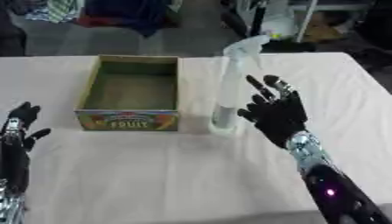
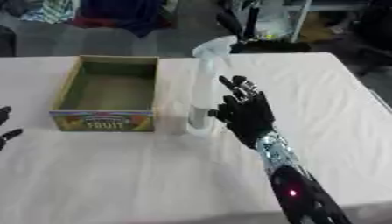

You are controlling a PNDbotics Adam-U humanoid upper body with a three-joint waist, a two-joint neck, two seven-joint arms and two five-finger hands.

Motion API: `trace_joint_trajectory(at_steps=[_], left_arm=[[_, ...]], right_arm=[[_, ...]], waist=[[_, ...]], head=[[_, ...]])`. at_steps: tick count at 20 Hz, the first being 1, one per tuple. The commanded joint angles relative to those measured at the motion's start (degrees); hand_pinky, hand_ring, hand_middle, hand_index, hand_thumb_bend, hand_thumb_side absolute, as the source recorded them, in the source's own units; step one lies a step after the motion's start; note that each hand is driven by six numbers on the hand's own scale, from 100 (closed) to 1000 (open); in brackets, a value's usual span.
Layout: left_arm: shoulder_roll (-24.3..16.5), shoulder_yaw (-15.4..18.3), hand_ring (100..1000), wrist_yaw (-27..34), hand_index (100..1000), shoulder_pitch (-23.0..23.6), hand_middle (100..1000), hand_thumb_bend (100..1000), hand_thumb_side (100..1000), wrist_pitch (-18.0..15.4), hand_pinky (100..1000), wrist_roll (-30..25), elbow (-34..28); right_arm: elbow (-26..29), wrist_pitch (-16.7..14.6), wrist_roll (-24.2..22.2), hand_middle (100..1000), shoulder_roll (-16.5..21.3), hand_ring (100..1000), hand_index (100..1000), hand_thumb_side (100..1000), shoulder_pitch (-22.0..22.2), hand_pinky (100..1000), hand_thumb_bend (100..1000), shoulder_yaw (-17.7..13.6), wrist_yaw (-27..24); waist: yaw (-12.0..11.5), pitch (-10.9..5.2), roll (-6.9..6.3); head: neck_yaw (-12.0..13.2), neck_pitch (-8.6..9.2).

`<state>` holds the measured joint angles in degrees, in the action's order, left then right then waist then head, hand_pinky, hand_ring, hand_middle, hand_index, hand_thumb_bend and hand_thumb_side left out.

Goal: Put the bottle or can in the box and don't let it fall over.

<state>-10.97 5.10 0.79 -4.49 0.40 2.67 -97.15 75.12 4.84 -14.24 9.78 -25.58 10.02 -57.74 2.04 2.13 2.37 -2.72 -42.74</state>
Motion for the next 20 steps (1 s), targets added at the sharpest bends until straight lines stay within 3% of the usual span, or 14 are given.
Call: trace_joint_trajectory(at_steps=[1,20], left_arm=[[-0.33,-0.23,1000,0.27,962,-0.58,864,100,988,-0.1,811,-0.16,-1.1],[-0.16,-0.38,1000,0.2,962,-0.42,864,100,990,-0.08,812,-0.35,-1.04]], right_arm=[[-0.83,-0.61,0.55,136,0.21,158,1000,505,-1.98,471,100,-1.1,0.29],[-3.43,-2.46,1.34,138,-1.71,158,1000,484,-7.51,460,100,-2.78,-0.4]], waist=[[-0.02,-0.32,-0.27],[-0.3,-0.33,-0.43]], head=[[-0.19,0.11],[-0.79,-0.16]])
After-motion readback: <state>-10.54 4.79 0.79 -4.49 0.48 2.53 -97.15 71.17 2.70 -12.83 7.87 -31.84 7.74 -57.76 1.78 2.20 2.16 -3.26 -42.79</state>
